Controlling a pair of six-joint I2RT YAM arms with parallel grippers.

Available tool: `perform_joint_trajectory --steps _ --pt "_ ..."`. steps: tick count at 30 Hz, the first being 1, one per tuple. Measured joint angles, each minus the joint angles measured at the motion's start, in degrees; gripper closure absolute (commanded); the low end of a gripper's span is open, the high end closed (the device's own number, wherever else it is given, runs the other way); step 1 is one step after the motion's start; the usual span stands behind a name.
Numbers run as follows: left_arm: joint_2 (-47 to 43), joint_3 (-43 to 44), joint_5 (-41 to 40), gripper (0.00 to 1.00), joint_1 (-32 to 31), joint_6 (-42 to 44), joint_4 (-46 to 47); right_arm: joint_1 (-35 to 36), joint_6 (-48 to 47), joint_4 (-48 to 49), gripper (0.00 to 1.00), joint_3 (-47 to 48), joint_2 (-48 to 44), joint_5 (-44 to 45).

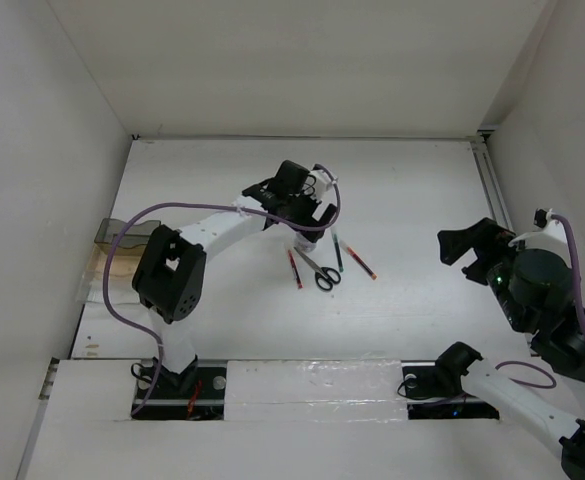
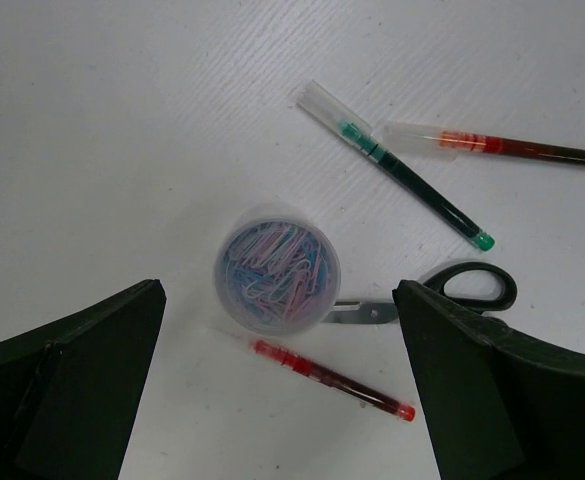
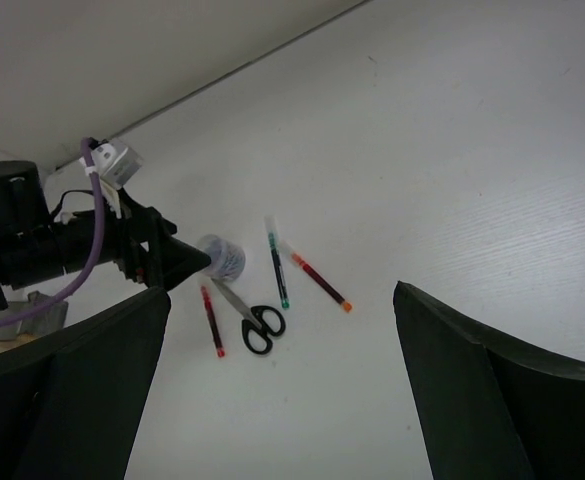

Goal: Sort the stationery into containers
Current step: Grab a piece of stationery with the left arm

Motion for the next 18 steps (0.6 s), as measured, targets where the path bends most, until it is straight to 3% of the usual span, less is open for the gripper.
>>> perform_joint_trajectory --steps 8,15,18 --pt "4.2 0.0 -0.5 0.00 -0.1 0.0 0.4 0.0 -0.2 1.4 0.00 -1.9 -0.2 -3.1" --pt "7.7 1.2 -0.7 0.16 -0.5 0.2 0.5 0.0 -0.2 1.7 0.00 -2.8 -0.2 -4.9" --pt "8.7 1.3 -0.9 0.31 -0.6 0.2 0.5 0.0 -0.3 1.7 0.00 -2.8 -0.2 -5.0"
